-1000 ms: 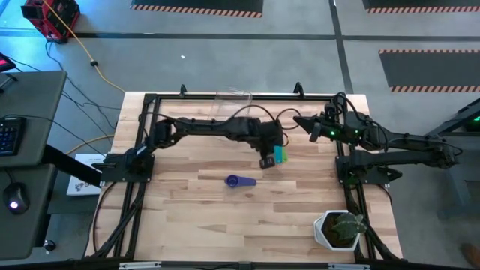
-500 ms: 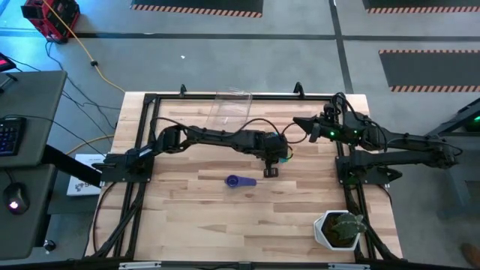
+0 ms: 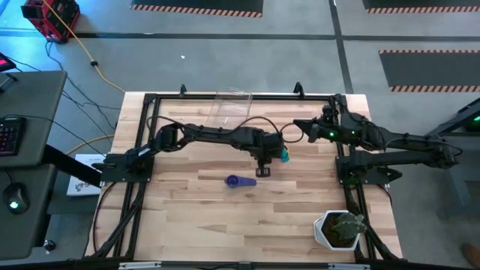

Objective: Nest measuring cups in basket
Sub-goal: Put the purple measuring cup on top of the light blue measuring cup

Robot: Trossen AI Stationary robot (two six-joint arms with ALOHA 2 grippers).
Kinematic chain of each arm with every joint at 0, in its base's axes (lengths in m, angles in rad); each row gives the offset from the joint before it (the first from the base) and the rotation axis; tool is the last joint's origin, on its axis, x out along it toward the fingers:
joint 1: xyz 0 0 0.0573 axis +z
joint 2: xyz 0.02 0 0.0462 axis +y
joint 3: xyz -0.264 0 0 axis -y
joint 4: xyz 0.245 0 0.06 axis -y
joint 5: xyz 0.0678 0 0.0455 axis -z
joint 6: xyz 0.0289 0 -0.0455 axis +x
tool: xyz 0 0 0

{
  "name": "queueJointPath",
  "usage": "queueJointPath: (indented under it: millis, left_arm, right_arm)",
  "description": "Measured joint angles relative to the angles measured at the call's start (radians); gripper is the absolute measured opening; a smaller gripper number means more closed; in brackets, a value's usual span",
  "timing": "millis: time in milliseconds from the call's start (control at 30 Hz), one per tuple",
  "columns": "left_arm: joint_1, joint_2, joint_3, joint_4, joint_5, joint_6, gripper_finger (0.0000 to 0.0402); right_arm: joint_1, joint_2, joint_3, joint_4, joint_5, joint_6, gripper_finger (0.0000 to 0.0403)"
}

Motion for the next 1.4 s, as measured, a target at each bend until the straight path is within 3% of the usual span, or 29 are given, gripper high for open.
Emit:
queueJointPath:
  millis: [167, 300, 567, 700, 1000, 1267, 1400]
  left_arm:
    - [0.04, -0.097, 0.0, -0.042, 0.099, -0.012, 0.0]
    - [0.07, -0.221, -0.033, 0.086, 0.14, -0.038, 0.0]
    - [0.074, -0.558, -0.476, 0.586, 0.17, -0.151, 0.0]
    - [0.066, -0.706, -0.644, 0.679, 0.161, -0.215, 0.0]
    - [0.05, -0.894, -0.747, 0.645, 0.131, -0.22, 0.0]
    - [0.051, -0.956, -0.747, 0.528, 0.132, -0.212, 0.0]
    - [0.051, -0.97, -0.745, 0.446, 0.131, -0.222, 0.0]
  right_arm:
    - [0.0, 0.039, 0.0, -0.325, 0.029, 0.209, 0.0]
    - [0.0, 0.139, -0.001, -0.458, -0.021, 0.284, 0.0]
    - [-0.006, 0.463, -0.001, -0.42, -0.142, 0.255, 0.0]
    - [-0.021, 0.579, -0.001, -0.408, -0.164, 0.239, 0.0]
    - [-0.028, 0.648, -0.001, -0.265, -0.224, 0.208, 0.0]
    - [-0.026, 0.632, 0.0, -0.268, -0.244, 0.229, 0.0]
    - [-0.027, 0.613, 0.0, -0.357, -0.247, 0.212, 0.0]
